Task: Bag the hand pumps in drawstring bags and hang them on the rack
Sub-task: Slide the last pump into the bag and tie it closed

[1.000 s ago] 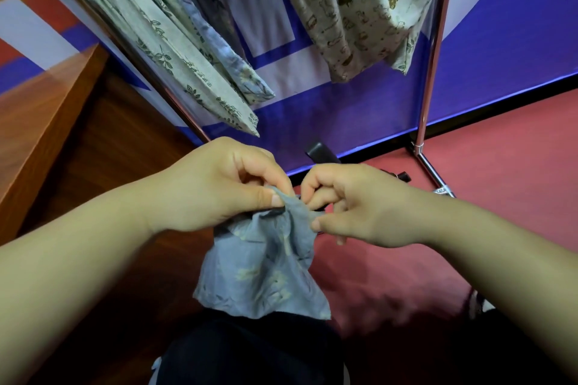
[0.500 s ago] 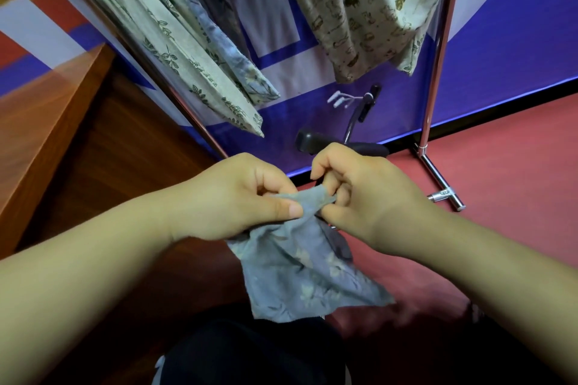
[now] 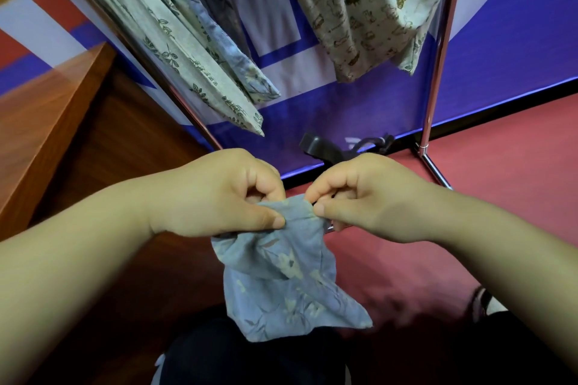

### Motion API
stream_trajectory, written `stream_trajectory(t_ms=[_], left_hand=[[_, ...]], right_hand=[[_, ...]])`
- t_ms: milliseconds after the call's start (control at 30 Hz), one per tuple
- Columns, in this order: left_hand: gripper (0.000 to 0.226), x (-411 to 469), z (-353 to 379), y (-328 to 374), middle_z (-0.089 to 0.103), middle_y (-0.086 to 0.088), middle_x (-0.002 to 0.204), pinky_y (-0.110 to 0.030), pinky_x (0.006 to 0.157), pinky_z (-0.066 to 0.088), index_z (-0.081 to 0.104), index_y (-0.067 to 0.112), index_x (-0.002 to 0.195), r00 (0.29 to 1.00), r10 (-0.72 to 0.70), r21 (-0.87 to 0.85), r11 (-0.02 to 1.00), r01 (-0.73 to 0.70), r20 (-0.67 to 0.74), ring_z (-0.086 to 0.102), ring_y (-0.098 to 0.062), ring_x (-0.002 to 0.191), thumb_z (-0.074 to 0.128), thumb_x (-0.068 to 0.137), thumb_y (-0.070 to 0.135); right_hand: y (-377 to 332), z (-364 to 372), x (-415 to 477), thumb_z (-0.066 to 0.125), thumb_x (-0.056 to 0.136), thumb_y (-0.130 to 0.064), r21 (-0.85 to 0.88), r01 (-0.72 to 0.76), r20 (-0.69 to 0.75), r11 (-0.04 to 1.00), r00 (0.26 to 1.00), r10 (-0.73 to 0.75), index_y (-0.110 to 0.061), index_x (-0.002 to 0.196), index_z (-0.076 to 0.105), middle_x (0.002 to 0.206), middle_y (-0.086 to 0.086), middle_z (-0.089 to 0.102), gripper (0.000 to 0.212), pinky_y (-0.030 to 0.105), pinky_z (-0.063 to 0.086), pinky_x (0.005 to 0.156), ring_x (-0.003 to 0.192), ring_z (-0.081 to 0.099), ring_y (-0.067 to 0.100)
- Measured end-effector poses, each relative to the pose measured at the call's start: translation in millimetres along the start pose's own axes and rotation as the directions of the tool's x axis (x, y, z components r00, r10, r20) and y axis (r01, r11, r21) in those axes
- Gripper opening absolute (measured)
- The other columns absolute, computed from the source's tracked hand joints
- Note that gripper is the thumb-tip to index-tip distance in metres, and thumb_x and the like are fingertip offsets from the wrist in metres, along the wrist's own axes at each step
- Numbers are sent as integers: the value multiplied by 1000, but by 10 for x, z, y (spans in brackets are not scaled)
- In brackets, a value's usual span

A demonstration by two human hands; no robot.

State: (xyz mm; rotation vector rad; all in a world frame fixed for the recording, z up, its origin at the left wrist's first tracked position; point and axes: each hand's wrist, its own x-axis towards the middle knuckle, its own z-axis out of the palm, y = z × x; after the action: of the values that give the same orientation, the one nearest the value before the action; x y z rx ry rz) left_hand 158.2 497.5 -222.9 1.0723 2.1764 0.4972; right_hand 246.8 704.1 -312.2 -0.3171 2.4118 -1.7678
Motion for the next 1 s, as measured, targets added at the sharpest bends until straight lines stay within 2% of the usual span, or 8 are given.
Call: stream_trajectory(t_ms=[167, 300, 433, 533, 600, 733, 867, 1000], left_hand=[[21, 18, 82, 12, 79, -5, 94, -54, 87, 59, 79, 27, 98, 995, -100, -142, 985, 98, -7, 75, -31, 92, 74, 78, 23], [28, 63, 171, 10, 78, -13, 88, -57, 90, 57, 82, 23, 87, 980, -176, -253, 956, 149, -88, 74, -36, 94, 82, 69, 44], [27, 71, 148, -21, 72, -20, 79, -53, 76, 56, 78, 21, 82, 972, -143, -202, 974, 105, -186, 68, -32, 72, 77, 72, 46], [26, 43, 76, -22, 70, -8, 84, -57, 75, 55, 77, 26, 83, 979, -46, -105, 994, 25, -200, 66, -42, 77, 73, 74, 50], [13, 33, 70, -16, 67, 3, 87, -52, 78, 53, 76, 29, 81, 980, 33, -27, 999, -39, -196, 67, -32, 78, 75, 79, 42], [3, 37, 103, -12, 65, 6, 88, -38, 81, 51, 76, 27, 81, 979, 116, 83, 991, -104, -165, 67, -19, 86, 76, 82, 30], [2, 41, 110, 7, 65, 5, 90, -37, 82, 51, 77, 25, 82, 980, 143, 90, 987, -131, -141, 68, -20, 91, 76, 83, 27], [2, 38, 103, 2, 66, 4, 90, -48, 76, 53, 76, 32, 82, 987, 94, 53, 995, -88, -133, 68, -26, 80, 77, 82, 34]], right_hand=[[20, 50, -14, 73, 87, -9, 4, -7, -52, 1000, 999, 7, -19, 92, 76, 75, 2, 75, 12, 46, 61, 74, 69, 74, 19], [17, 89, -24, 77, 84, -12, -76, 26, -130, 997, 991, -36, -25, 88, 74, 74, -9, 72, 14, 36, 60, 69, 64, 70, 8], [-3, 62, -24, 77, 84, -12, -79, 15, -144, 997, 989, -27, -24, 87, 72, 71, -9, 73, 14, 35, 61, 69, 64, 72, 6], [-17, 15, -26, 76, 86, -13, -44, -2, -118, 999, 993, -4, -22, 91, 74, 69, -6, 74, 10, 37, 61, 72, 66, 73, 8], [-32, 0, -25, 75, 87, -15, -68, -8, -73, 998, 997, 3, -23, 98, 76, 68, -7, 73, 13, 39, 61, 72, 65, 73, 10], [-54, -21, -13, 68, 91, -18, -163, 4, 56, 987, 998, 5, -28, 109, 75, 73, -3, 74, 22, 34, 59, 71, 63, 70, 7], [-74, -55, -11, 63, 94, -20, -258, 52, 154, 965, 988, -13, -19, 94, 74, 81, 9, 68, 12, 35, 56, 66, 58, 66, 11], [-75, -73, -41, 67, 93, -19, -227, 40, 116, 973, 993, -14, -21, 84, 70, 78, 1, 69, 9, 20, 52, 59, 57, 69, 6]])
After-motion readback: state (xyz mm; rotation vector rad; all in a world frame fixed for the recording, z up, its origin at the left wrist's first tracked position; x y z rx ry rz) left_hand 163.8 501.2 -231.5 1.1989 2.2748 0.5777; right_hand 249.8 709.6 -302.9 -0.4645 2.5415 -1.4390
